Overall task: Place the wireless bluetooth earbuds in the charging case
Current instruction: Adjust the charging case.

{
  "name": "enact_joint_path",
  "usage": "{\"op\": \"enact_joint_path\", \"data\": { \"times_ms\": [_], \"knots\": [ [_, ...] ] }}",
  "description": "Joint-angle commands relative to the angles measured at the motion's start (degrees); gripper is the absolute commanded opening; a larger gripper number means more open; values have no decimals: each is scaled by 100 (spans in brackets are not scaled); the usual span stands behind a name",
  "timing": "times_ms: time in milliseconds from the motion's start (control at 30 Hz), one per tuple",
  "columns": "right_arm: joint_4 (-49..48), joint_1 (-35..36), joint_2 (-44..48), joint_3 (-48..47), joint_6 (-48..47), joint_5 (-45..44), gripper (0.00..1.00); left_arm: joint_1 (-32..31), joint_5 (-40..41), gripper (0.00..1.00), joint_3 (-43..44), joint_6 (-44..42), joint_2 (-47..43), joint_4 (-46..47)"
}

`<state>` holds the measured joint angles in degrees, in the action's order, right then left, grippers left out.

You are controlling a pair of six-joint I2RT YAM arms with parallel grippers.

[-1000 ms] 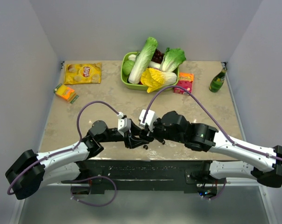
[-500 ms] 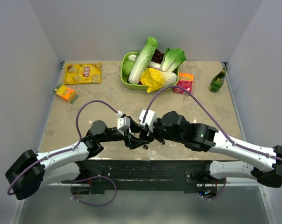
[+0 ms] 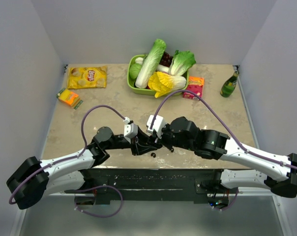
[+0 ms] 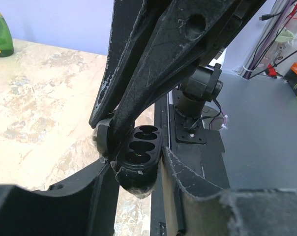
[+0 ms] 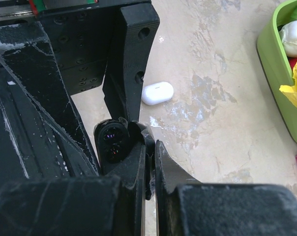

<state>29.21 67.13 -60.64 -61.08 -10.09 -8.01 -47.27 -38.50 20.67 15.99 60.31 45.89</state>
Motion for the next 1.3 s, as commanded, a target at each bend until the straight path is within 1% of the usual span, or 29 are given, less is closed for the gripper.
{"op": "enact_joint_path", "data": {
  "times_ms": [0, 100, 200, 233, 300, 333, 400, 533, 600, 633, 700, 733, 833, 933, 1000, 1033, 1100, 1133, 1167, 1200, 1233, 1267],
  "knots": [
    [-135, 45, 44, -255, 59, 168, 0, 77, 18, 39, -54, 27, 59, 500],
    [-118, 46, 35, -264, 59, 212, 0, 95, 9, 36, -71, 36, 77, 544],
    [-117, 45, 35, -264, 59, 230, 0, 104, -8, 27, -54, 27, 77, 544],
    [-117, 45, 44, -264, 59, 238, 0, 104, 0, 21, -63, 27, 86, 535],
    [-126, 54, 44, -273, 59, 256, 0, 112, -8, 16, -71, 36, 86, 561],
    [-118, 46, 26, -273, 59, 274, 0, 104, 0, 9, -63, 45, 94, 570],
    [-109, 45, 17, -264, 68, 291, 0, 112, 0, 0, -71, 36, 86, 570],
    [-144, 45, 35, -264, 147, 187, 0, 112, 18, 0, -150, 80, 95, 676],
    [-222, 45, 87, -255, 331, 46, 17, 112, 70, 0, -203, 106, 77, 746],
    [-232, 45, 96, -247, 393, -7, 34, 112, 88, 0, -221, 115, 77, 763],
    [-398, 45, 166, -229, 586, -148, 43, 112, 141, 0, -264, 124, 51, 807],
    [-434, 45, 184, -238, 630, -192, 50, 112, 159, 0, -291, 133, 25, 834],
    [-548, 45, 228, -316, 762, -324, 57, 112, 229, 0, -370, 168, -81, 896],
    [-671, 37, 385, -335, 894, -525, 61, 112, 325, 0, -432, 168, -177, 887],
    [-899, 37, 544, -230, 1191, -1078, 65, 112, 492, 0, -554, 194, -248, 930],
    [-969, 19, 745, -11, 1315, -1306, 67, 112, 580, 0, -616, 246, -344, 983],
    [-1075, -60, 913, 262, 1868, -2034, 66, 104, 843, 0, -853, 299, -476, 1115],
    [-1058, -225, 957, 576, 2070, -2238, 66, 104, 931, 0, -932, 326, -668, 1115],
    [-988, -349, 1001, 736, 2481, -2318, 65, 69, 1028, 0, -1081, 317, -792, 1080],
    [-909, -481, 1019, 903, 2677, -2171, 65, 34, 1229, 0, -1152, 300, -924, 1045],
    [-874, -760, 1019, 1253, 2853, -2057, 64, -2, 1327, 0, -1231, 256, -1212, 984],
    [-847, -876, 1011, 1430, 3202, -1951, 63, -115, 1458, 0, -1397, 221, -1372, 905]
  ]
}}
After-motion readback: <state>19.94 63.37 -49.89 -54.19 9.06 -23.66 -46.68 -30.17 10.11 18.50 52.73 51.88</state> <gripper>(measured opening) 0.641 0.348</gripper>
